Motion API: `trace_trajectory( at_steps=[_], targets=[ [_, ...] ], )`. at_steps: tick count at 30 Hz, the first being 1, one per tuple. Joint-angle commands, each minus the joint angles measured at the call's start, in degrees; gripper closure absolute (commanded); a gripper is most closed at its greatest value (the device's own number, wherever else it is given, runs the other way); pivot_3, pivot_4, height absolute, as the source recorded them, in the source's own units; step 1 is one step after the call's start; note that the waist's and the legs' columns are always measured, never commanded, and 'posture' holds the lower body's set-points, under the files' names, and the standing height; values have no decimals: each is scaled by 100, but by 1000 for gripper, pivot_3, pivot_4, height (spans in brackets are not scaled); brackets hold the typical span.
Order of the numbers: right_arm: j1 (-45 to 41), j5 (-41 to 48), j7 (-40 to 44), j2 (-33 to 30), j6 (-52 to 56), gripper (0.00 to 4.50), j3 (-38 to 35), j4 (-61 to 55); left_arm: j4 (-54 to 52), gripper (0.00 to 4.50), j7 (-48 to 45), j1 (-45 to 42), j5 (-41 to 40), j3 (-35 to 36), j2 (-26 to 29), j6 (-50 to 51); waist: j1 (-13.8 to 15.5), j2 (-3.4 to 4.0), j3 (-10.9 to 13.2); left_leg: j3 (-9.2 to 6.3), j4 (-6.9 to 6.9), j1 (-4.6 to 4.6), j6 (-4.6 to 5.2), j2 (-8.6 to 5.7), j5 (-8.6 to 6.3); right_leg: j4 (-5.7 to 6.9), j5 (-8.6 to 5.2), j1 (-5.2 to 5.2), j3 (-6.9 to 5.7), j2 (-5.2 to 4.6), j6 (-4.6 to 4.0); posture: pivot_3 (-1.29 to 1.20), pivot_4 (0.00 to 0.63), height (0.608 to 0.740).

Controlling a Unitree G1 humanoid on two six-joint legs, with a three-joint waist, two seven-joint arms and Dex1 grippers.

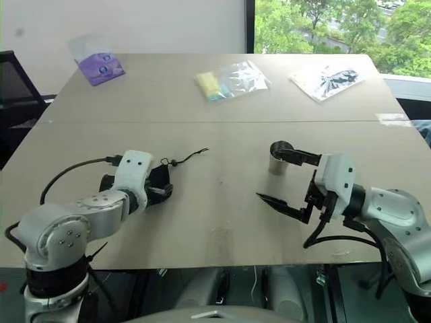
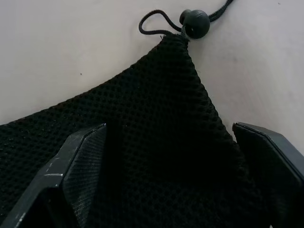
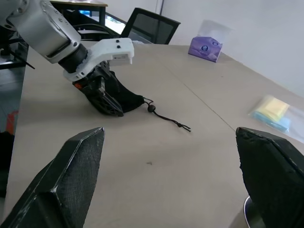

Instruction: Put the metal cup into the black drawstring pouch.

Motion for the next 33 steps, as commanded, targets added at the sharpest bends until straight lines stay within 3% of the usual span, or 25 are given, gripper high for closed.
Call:
trace_trajectory(
  at_steps=[1, 8, 15, 23, 26, 33],
  targets=[
    [-41, -49, 25, 32, -165, 0, -6, -46, 254, 103, 506, -313, -431, -61, -61, 7, -7, 0, 0, 0, 0, -3, 0, -1, 0, 0, 0, -3, 0, -1, 0, 0, 150, 740],
    [105, -131, -8, 75, -228, 0, -49, -73, 607, 103, 1311, -650, -1053, -139, 225, 7, -18, 0, 0, 4, -1, -9, -4, -4, 3, 9, 0, -18, 10, -2, 0, 0, 150, 740],
    [265, -235, 25, 104, -356, 0, -68, -39, 716, 103, 1919, -720, -2920, 70, 1189, 7, -18, 0, 1, 6, -1, -15, -6, -4, 4, 12, 0, -28, 15, -3, 0, 0, 150, 740],
    [174, -281, -3, 157, -385, 0, 25, 1, 1203, 103, 3162, -674, -4244, -362, 1533, -394, -13, 0, 0, 5, -1, -15, -8, -8, 5, 12, 0, -28, 14, -4, 0, 0, 150, 740],
    [204, -299, -6, 153, -411, 0, 38, -4, 1330, 883, 3716, -605, -4913, -745, 1879, -986, -16, 0, 0, 4, -1, -15, -8, -7, 5, 12, 0, -28, 14, -4, -1, 0, 150, 740],
    [192, -307, -12, 154, -431, 0, 32, 21, 1383, 4214, 4016, -666, -5700, -1559, 2861, -1829, -15, 0, 1, 7, -2, -15, -9, -7, 5, 12, 0, -29, 17, -5, -1, 0, 150, 740]
  ],
)
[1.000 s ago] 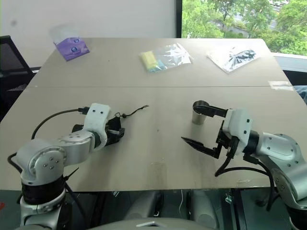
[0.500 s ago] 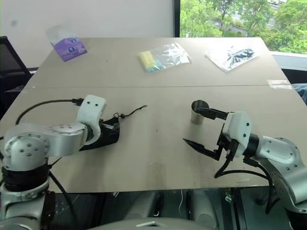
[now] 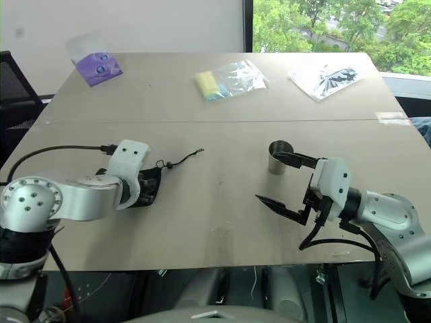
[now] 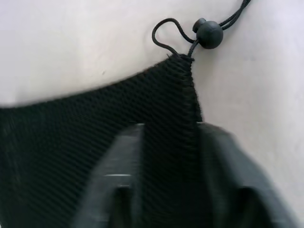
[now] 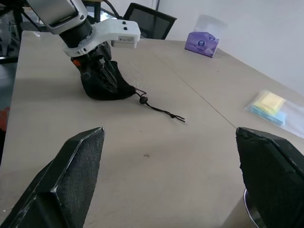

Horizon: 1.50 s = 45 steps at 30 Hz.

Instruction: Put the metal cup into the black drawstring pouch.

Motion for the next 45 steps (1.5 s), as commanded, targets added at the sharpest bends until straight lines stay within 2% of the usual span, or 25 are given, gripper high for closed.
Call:
trace_trajectory(
  at_steps=[1, 5, 9, 11, 14, 16, 18, 20, 22, 24, 25, 26, 28, 31, 32, 35, 37, 39, 42, 45],
  targets=[
    [-31, 7, -15, 32, -138, 0, -81, -89, -161, 4421, -409, -215, 388, -235, 426, -117, 0, 0, 0, 0, 0, 0, 0, 0, 0, 0, 0, 0, 0, 0, 0, 0, 150, 740],
    [18, -110, -57, 97, -230, 0, -54, -43, -1110, 4421, -2885, -531, 3326, -1040, 1337, -582, -5, 0, 3, 3, -5, -2, -4, -8, 3, -2, -1, 0, -5, 6, -1, 0, 150, 740],
    [64, -198, -122, 173, -288, 0, -55, -23, -1119, 4421, -5721, -266, 6627, -1960, 2286, -3265, -8, 11, 9, 20, -26, 9, -8, -10, 6, -7, -1, 0, 9, 5, -2, 0, 150, 740],
    [88, -226, -155, 199, -293, 0, -63, -42, -772, 4421, -6806, -116, 7772, -2179, 2486, -4533, -4, 12, 9, 20, -38, 9, -16, -8, 11, -12, -2, -3, 7, 5, -3, 0, 150, 740],
    [130, -241, -177, 197, -292, 0, -99, -80, 89, 4421, -8118, -10, 9002, -2275, 2430, -6267, -3, 13, 10, 19, -52, 8, -18, -5, 14, -14, -3, -9, 8, 3, -4, 0, 150, 740],
    [162, -242, -207, 185, -279, 0, -132, -124, 813, 4421, -9147, 1, 9375, -2245, 2235, -7525, -3, 13, 10, 18, -54, 5, -18, -4, 14, -17, -2, -11, 8, 3, -4, 0, 150, 740],
    [213, -238, -255, 178, -262, 0, -166, -188, 1445, 4421, -10295, -148, 9787, -2438, 2158, -8351, -13, 13, 11, 19, -56, 4, -16, -4, 14, -19, -2, -12, 8, 2, -4, 0, 150, 740],
    [306, -246, -329, 191, -262, 0, -198, -287, 2010, 4421, -10512, -236, 10038, -2300, 1904, -8649, -14, 16, 12, 20, -56, -4, -10, -5, 12, -23, -2, -17, 8, 1, -3, 0, 150, 740],
    [399, -241, -402, 188, -253, 0, -226, -398, 2432, 3874, -10730, -279, 10137, -2112, 1655, -8772, -15, 14, 13, 13, -54, -9, -8, -4, 11, -23, -2, -19, 0, 3, -3, 0, 150, 740],
    [477, -231, -464, 176, -237, 0, -256, -490, 2494, 3289, -11100, -157, 9817, -1828, 1512, -8857, -25, 11, 14, 12, -53, -10, -5, -4, 9, -21, -2, -20, -2, 3, -2, 0, 150, 740],
    [518, -229, -481, 172, -240, 0, -271, -519, 2266, 2556, -11202, 21, 9455, -1549, 1427, -8705, -26, 8, 14, 10, -50, -14, -2, -3, 8, -20, -2, -22, -3, 3, -1, 0, 150, 740],
    [551, -235, -486, 175, -252, 0, -271, -528, 2086, 2358, -11264, 149, 9196, -1347, 1364, -8557, -35, 9, 15, 9, -46, -14, 1, -3, 6, -19, -2, -21, -4, 3, -1, 0, 150, 740],
    [612, -256, -480, 185, -280, 0, -263, -530, 1552, 1644, -10698, 530, 8887, -640, 1079, -8151, -48, 9, 15, 12, -42, -14, 9, -2, 1, -21, -2, -21, -1, -1, 1, 0, 150, 740],
    [656, -259, -433, 176, -318, 0, -261, -493, 552, 355, -10514, 1377, 8236, 289, 925, -7216, -98, 6, 15, 11, -37, -17, 16, 4, -4, -22, -2, -20, 0, -2, 2, 0, 150, 740],
    [649, -258, -424, 178, -327, 0, -258, -474, 232, 50, -10287, 1626, 8177, 545, 814, -6809, -115, 7, 15, 13, -37, -16, 15, 6, -3, -21, -2, -20, 2, -2, 2, 0, 150, 740],
    [601, -244, -367, 180, -366, 0, -242, -385, -861, 50, -8914, 2086, 8254, 1057, 174, -5001, -143, 9, 14, 15, -37, -9, 16, 7, -4, -11, -2, -18, 5, -2, 2, 0, 150, 740],
    [589, -257, -330, 198, -397, 0, -200, -326, -1526, 50, -8173, 2099, 8674, 1089, -42, -3640, -141, 6, 13, 13, -32, -8, 27, 7, -10, -2, -2, -16, 1, 0, 2, 0, 150, 740],
    [598, -260, -279, 219, -427, 0, -133, -289, -2079, 50, -7422, 2214, 9650, 652, -4, -2662, -139, 5, 14, 11, -26, -4, 33, 6, -14, 5, -2, -12, -2, 2, 3, 0, 150, 740],
    [588, -234, -244, 217, -414, 0, -83, -288, -2563, 50, -7108, 2568, 10561, -3, 110, -2595, -150, 7, 13, 13, -22, 10, 30, 4, -13, 6, -1, 2, 2, 4, 3, 0, 150, 740],
    [520, -186, -226, 181, -346, 0, -84, -309, -2573, 50, -6914, 2787, 11579, -622, 381, -2826, -136, 7, 13, 12, -22, 8, 12, 4, -3, 3, -1, 1, 1, 3, 2, 0, 150, 740]
  ],
)
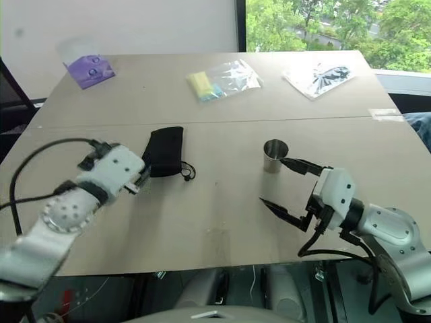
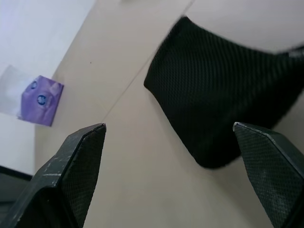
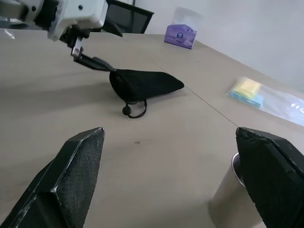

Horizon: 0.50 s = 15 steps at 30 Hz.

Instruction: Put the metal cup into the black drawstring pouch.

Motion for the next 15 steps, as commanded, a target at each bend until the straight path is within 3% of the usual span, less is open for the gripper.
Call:
trace_trajectory(
  at_steps=[1, 8, 15],
  targets=[
    [-117, 99, 35, -49, -36, 0, -75, -130, -165, 50, 281, 197, 1266, -507, 355, -343, 11, 2, 1, 0, -1, 0, 0, 0, 0, 0, 0, 0, 0, -1, 0, 0, 150, 740],
    [-163, 182, 21, -144, 76, 0, -121, -188, 223, 50, 110, 122, 2486, -889, 260, -750, 66, 3, 2, 1, -2, -2, 5, 0, -4, -3, 0, -1, 0, -5, -1, 0, 150, 740],
    [-127, 200, -51, -179, 140, 0, -160, -257, 775, 50, -394, -157, 3003, -1092, -150, -1149, 130, 3, 1, 1, -2, -6, 6, 0, -4, -5, 0, -2, -2, -5, -1, 0, 150, 740]
  ],
)
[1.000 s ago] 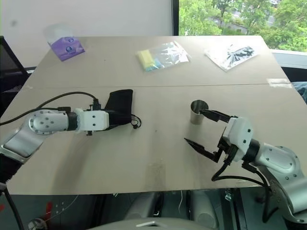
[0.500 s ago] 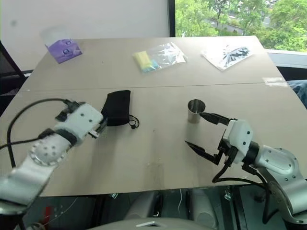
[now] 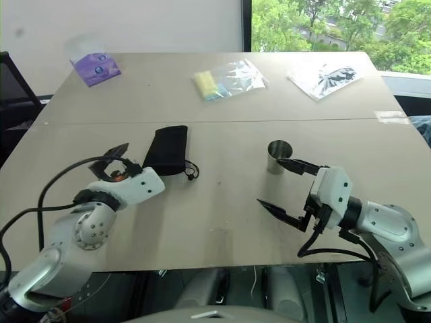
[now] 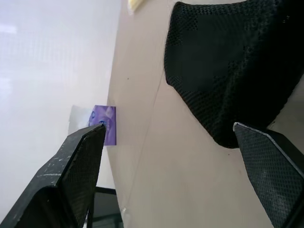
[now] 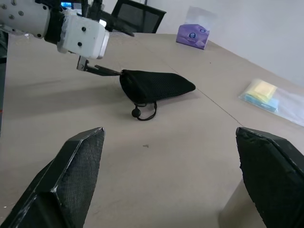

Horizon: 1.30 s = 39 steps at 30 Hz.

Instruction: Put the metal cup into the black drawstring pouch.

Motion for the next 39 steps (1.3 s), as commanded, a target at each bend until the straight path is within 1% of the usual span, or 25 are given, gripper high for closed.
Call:
trace_trajectory(
  at_steps=[1, 13, 14, 15, 16, 17, 18, 20, 21, 22, 24, 26, 29, 32, 35, 37, 39],
  targets=[
    [-8, 87, -38, -45, -19, 0, -178, -238, 181, 50, -186, -219, 370, -4, -130, -382, 9, 0, 0, -1, 0, 0, 0, 0, 0, 0, 0, 0, -1, 0, 0, 0, 150, 740],
    [79, 15, -185, -32, -9, 0, -166, -324, 1072, 50, -739, -906, 948, -18, -782, -1124, 6, -1, -1, 0, 0, -1, -1, 0, 1, 1, 0, 0, -1, -1, 0, 0, 150, 740],
    [101, 10, -191, -29, -20, 0, -170, -329, 1167, 432, -821, -990, 935, -54, -846, -1209, 8, -1, 0, 0, 1, 0, -1, 0, 1, 1, 0, 0, -2, -1, 0, 0, 150, 740],
    [117, 5, -193, -28, -30, 0, -173, -331, 1233, 577, -887, -1044, 936, -65, -901, -1278, 8, -1, -1, 0, 1, 0, -1, 0, 0, 1, 0, 0, -2, -1, 0, 0, 150, 740],
    [135, -22, -195, -25, -53, 0, -165, -327, 1327, 885, -956, -1101, 932, -93, -940, -1371, 9, -1, -1, -1, 1, 0, -1, 0, 1, 2, 0, 0, -3, -1, 0, 0, 150, 740],
    [146, -50, -193, -25, -75, 0, -151, -324, 1434, 1401, -1005, -1162, 952, -119, -982, -1458, 11, -1, -1, -1, 1, -1, -1, 0, 1, 2, 0, 0, -3, -1, 0, 0, 150, 740],
    [148, -73, -200, -20, -84, 0, -134, -322, 1520, 1822, -1058, -1213, 961, -130, -1029, -1507, 10, -2, -1, -1, 1, 0, -2, 0, 1, 2, 0, 0, -3, -1, 1, 0, 150, 740],
    [126, -145, -221, -7, -104, 0, -84, -319, 1655, 2916, -1143, -1334, 988, -121, -1142, -1551, 8, -2, -1, -1, 3, -1, -3, -1, 2, 2, 0, 0, -3, -1, 1, 0, 150, 740],
    [107, -184, -259, 5, -98, 0, -67, -327, 1690, 3215, -1201, -1412, 977, -98, -1207, -1532, 7, -2, -1, -1, 4, -2, -5, -1, 3, 2, 0, 0, -3, -1, 1, 0, 150, 740],
    [77, -240, -337, 25, -80, 0, -64, -338, 1706, 3713, -1296, -1493, 926, -42, -1272, -1470, 8, -2, -1, -1, 6, -2, -5, -1, 3, 2, 0, 0, -3, 0, 1, 0, 150, 740],
    [34, -327, -496, 83, -50, 0, -82, -350, 1723, 4434, -1586, -1614, 738, 94, -1410, -1229, 8, -2, -1, -2, 9, -5, -6, -1, 4, 3, 0, 0, -5, 0, 1, 0, 150, 740],
    [17, -426, -599, 130, -95, 0, -114, -353, 1700, 4434, -2049, -1785, 381, 302, -1653, -650, 3, -2, -1, -2, 12, -5, -6, -1, 4, 4, 0, 0, -5, 1, 1, 0, 150, 740],
    [-259, -794, -810, -195, 560, 0, 86, -306, 1748, 4434, -2741, -2322, -235, 610, -1982, 269, 1, -2, -1, -3, 25, -9, -7, -1, 4, 8, 0, 0, -9, 4, 1, 0, 150, 740],
    [-778, -517, -773, -454, 1209, 0, 73, -307, 1874, 4434, -3100, -2834, -650, 724, -2192, 1075, -5, -3, -2, -5, 37, -11, -8, -2, 5, 11, 1, 1, -12, 5, 2, 0, 150, 740],
    [-1697, -589, -667, -1017, 1996, 0, 245, -331, 2006, 4434, -3202, -3246, -987, 800, -2374, 1741, -39, -2, -1, -4, 38, -10, -8, -4, 5, 14, 1, 1, -9, 6, 2, 0, 150, 740],
    [-2391, -326, -634, -1244, 2744, 0, 356, -159, 2093, 4434, -3186, -3490, -1192, 851, -2501, 2201, -55, -3, -1, -8, 38, -11, -8, -3, 6, 11, 1, 0, -13, 7, 2, 0, 150, 740],
    [-2908, -417, -549, -1469, 3133, 0, 639, 30, 2148, 4434, -3100, -3656, -1347, 863, -2597, 2472, -56, -5, -3, -13, 36, -16, -8, -3, 6, 9, 0, -1, -17, 7, 2, 0, 150, 740]
  ],
)
